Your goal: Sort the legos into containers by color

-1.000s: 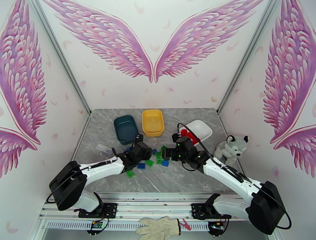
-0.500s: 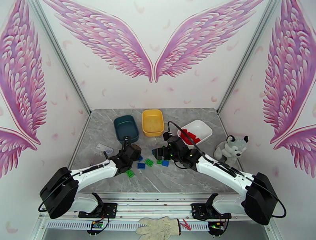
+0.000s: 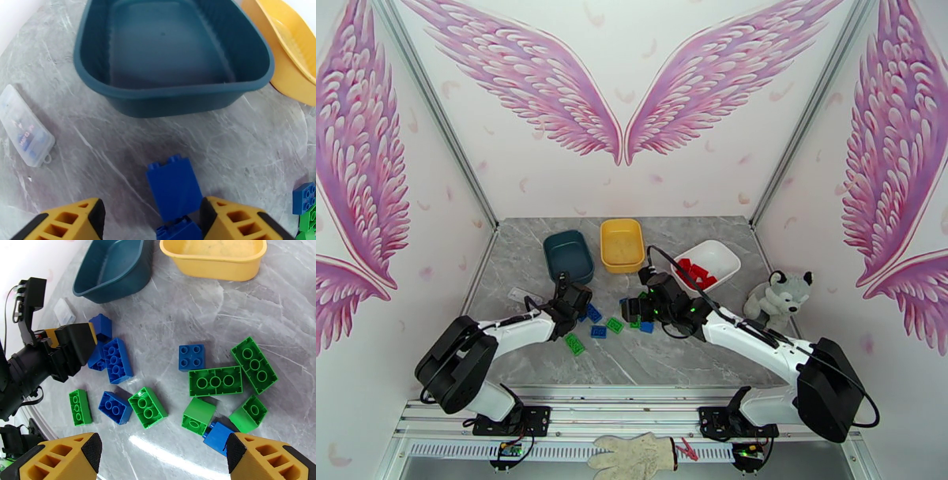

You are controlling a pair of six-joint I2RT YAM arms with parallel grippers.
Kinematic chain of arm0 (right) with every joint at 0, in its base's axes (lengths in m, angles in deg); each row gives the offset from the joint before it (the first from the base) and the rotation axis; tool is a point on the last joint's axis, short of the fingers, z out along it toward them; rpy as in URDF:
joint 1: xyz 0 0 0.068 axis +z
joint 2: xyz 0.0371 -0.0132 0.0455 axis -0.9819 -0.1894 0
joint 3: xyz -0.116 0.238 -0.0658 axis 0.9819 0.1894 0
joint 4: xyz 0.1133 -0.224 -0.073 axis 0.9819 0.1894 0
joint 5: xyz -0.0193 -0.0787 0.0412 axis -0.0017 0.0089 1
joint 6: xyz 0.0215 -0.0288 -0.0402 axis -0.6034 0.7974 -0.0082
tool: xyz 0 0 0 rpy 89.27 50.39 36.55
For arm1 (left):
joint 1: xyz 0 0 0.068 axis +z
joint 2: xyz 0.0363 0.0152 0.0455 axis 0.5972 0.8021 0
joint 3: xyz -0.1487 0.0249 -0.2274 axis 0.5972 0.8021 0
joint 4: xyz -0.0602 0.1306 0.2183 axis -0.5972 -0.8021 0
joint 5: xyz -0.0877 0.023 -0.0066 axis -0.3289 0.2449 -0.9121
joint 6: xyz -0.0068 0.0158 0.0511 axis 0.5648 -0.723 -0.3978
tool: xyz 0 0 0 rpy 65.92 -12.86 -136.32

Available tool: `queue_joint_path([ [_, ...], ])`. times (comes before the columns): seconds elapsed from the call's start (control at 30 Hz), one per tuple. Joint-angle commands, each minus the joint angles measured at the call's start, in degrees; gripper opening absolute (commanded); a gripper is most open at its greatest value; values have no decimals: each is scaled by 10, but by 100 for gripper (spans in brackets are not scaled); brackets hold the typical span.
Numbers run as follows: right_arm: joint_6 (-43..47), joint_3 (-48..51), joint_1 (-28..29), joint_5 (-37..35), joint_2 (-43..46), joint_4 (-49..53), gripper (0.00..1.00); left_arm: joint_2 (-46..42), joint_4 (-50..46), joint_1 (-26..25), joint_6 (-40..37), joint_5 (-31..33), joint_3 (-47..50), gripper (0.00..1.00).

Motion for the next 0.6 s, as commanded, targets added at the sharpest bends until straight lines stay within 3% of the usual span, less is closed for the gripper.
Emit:
queue_joint_path([
  [0.0,12,7,5,-9,-1,-6,89,24,17,6,-10,-14,-32,68],
  [0.37,17,6,5,-24,-2,0,89,84,44,45,-15,-51,-51,62],
  [0.57,19,6,5,-28,-6,-1,89,87,46,50,-22,-60,-54,51],
])
